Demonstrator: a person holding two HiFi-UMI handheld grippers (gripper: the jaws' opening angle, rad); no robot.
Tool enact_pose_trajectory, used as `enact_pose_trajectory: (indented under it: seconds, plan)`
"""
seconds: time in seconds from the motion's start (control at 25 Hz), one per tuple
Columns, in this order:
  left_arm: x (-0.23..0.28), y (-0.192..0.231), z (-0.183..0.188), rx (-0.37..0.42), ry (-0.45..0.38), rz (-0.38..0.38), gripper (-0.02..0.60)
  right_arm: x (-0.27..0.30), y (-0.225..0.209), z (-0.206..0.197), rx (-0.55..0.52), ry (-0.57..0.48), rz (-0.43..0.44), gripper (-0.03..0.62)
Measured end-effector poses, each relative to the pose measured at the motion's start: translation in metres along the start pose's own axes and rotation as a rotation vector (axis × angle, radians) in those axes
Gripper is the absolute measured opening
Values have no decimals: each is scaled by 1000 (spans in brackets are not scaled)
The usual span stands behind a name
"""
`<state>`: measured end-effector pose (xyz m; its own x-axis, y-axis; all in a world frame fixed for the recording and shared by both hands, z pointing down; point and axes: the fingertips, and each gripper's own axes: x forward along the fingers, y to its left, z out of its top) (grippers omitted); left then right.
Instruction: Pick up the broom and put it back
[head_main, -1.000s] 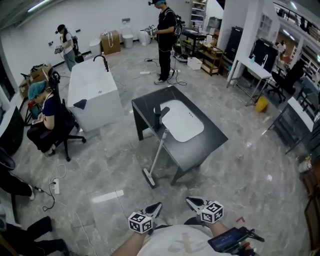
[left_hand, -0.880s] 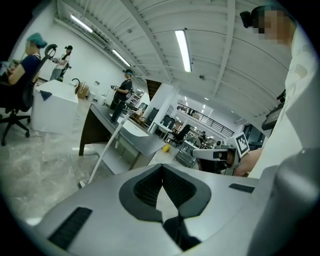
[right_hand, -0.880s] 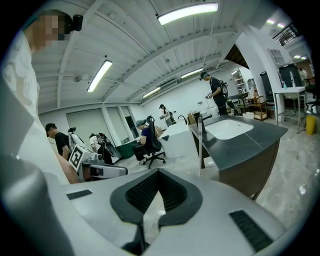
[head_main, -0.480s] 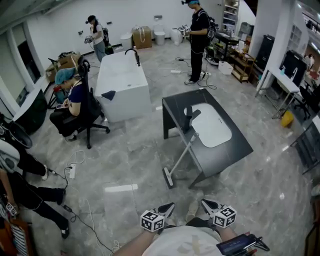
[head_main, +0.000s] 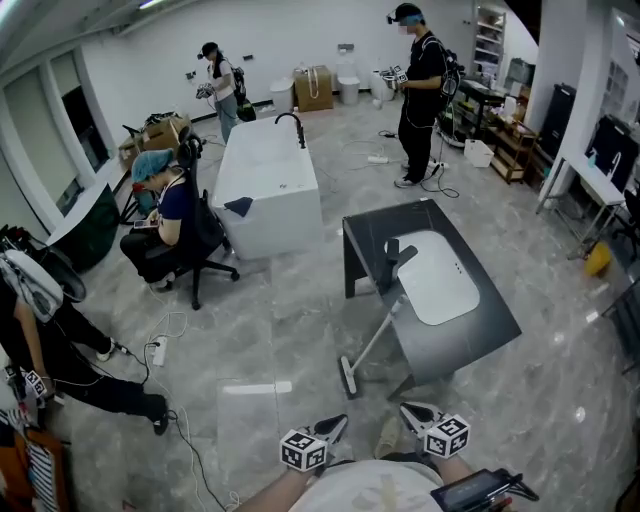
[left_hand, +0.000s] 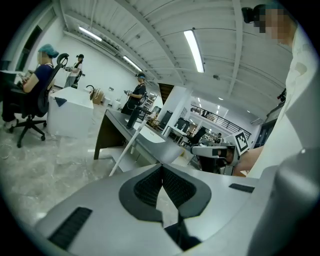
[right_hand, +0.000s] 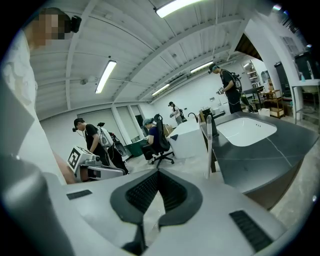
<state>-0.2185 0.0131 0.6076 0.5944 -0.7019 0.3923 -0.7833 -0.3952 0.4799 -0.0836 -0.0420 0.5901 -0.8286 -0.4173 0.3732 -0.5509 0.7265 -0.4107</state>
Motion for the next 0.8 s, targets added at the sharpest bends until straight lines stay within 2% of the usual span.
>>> enact_pose_trajectory:
  seconds: [0.44, 0.64, 0.8]
  plan:
    - [86, -11, 24, 56, 85, -58, 12, -6, -82, 21, 41, -24, -30, 17]
    - [122, 0, 52, 103, 102, -65, 12, 1, -113, 34, 49, -57, -33, 17]
    - [143, -1, 61, 90, 120, -67, 12, -7, -128, 37, 76, -52, -44, 17]
